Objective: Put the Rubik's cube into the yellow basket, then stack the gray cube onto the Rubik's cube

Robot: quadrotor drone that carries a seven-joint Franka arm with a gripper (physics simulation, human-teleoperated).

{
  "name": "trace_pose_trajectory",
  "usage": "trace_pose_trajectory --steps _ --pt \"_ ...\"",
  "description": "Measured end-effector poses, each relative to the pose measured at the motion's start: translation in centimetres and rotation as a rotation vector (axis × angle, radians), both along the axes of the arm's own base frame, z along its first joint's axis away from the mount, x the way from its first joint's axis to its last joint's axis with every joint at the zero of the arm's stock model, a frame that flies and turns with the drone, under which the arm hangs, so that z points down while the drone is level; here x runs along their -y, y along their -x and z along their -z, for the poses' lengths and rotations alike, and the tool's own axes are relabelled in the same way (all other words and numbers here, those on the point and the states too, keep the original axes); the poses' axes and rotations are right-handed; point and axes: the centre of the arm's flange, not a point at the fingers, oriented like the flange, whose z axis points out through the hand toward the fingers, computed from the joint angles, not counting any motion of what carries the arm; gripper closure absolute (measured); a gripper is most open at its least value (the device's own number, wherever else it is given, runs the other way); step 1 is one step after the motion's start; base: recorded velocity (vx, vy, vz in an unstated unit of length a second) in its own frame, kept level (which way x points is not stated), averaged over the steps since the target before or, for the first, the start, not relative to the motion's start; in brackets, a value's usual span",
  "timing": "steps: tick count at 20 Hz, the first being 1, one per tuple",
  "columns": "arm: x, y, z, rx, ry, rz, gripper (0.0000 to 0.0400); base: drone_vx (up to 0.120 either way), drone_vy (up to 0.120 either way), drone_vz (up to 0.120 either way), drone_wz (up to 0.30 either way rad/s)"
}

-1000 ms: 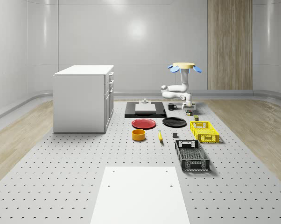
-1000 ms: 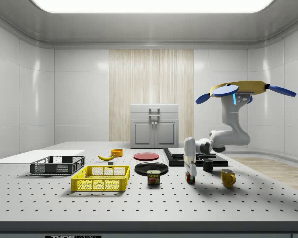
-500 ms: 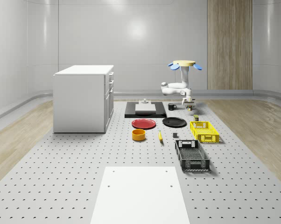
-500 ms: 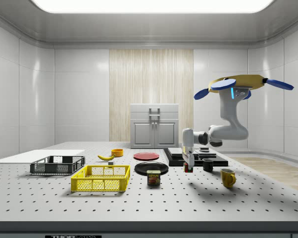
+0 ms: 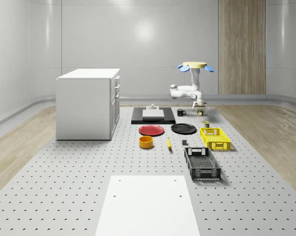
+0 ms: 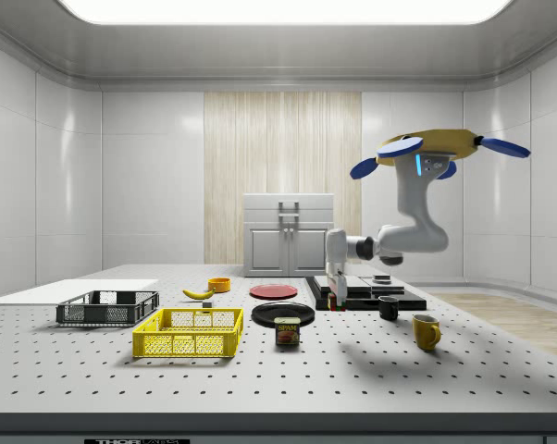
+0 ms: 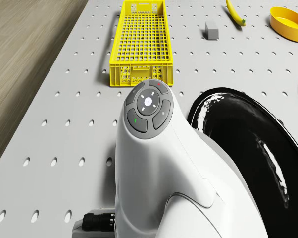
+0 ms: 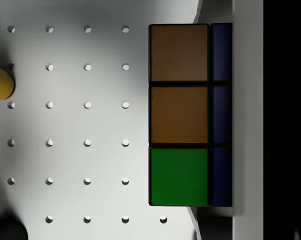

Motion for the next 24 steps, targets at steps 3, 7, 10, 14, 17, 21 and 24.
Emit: trace_pose_trajectory --steps 3,7,10,14,17,21,24 --pt "0.00 0.00 0.03 0.000 0.000 0.000 0.0075 0.120 0.000 0.027 0.000" --pt "0.00 0.00 0.05 0.000 0.000 0.000 0.0075 0.120 0.120 0.000 0.000" --pt "0.00 0.00 0.06 0.000 0.000 0.000 0.0075 0.120 0.053 0.000 0.000" --pt "0.00 0.00 0.06 0.000 0.000 0.000 0.0075 0.120 0.000 0.000 0.000" --pt "0.00 0.00 0.06 0.000 0.000 0.000 0.0075 0.120 0.000 0.000 0.000" --pt "0.00 0.00 0.06 0.000 0.000 0.000 0.0075 0.120 0.000 0.000 0.000" --pt "0.00 0.00 0.07 0.000 0.000 0.000 0.0075 0.120 0.000 0.000 0.000"
